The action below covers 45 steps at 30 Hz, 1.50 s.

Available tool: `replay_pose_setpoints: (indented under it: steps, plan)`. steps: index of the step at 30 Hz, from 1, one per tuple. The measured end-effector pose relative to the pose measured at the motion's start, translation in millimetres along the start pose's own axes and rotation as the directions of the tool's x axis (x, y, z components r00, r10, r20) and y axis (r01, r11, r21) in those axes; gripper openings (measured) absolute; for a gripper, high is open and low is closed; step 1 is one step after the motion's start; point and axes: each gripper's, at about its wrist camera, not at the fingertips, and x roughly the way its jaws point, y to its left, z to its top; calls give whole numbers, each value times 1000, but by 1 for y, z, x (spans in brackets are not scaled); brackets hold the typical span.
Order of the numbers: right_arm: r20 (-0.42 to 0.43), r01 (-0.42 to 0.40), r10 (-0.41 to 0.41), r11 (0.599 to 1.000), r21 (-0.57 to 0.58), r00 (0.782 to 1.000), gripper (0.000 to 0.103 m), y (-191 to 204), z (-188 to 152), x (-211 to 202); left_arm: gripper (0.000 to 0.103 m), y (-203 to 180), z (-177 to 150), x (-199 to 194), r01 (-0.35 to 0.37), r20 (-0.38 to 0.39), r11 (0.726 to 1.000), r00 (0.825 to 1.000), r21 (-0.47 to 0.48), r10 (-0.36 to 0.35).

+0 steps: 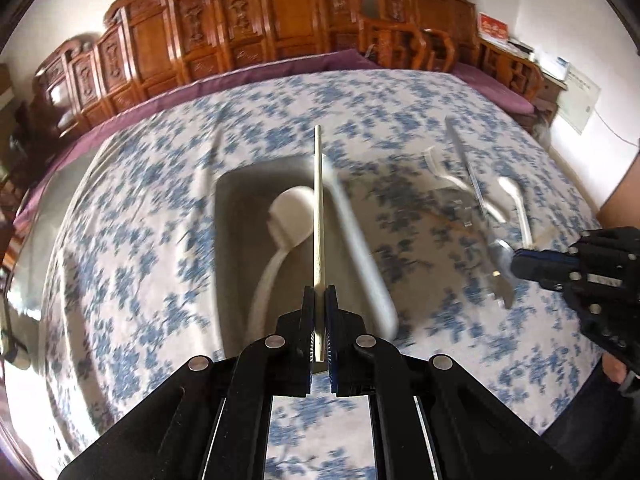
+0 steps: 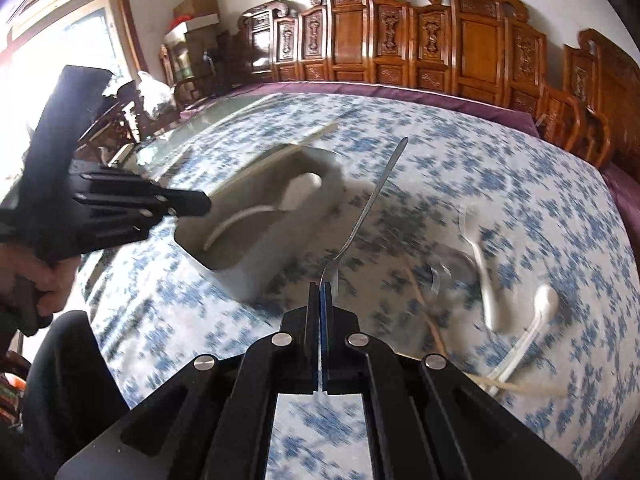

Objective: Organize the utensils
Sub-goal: 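Lower the white utensil into the tray with the left tool while the right tool releases the spoon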

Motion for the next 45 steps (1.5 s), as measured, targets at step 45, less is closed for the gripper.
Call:
replay_pose_setpoints:
  steps: [45]
  plan:
    - [-58, -128, 128, 992, 5, 990, 5, 53, 30, 72, 6, 40, -16, -10, -54, -14, 995, 999, -85, 53]
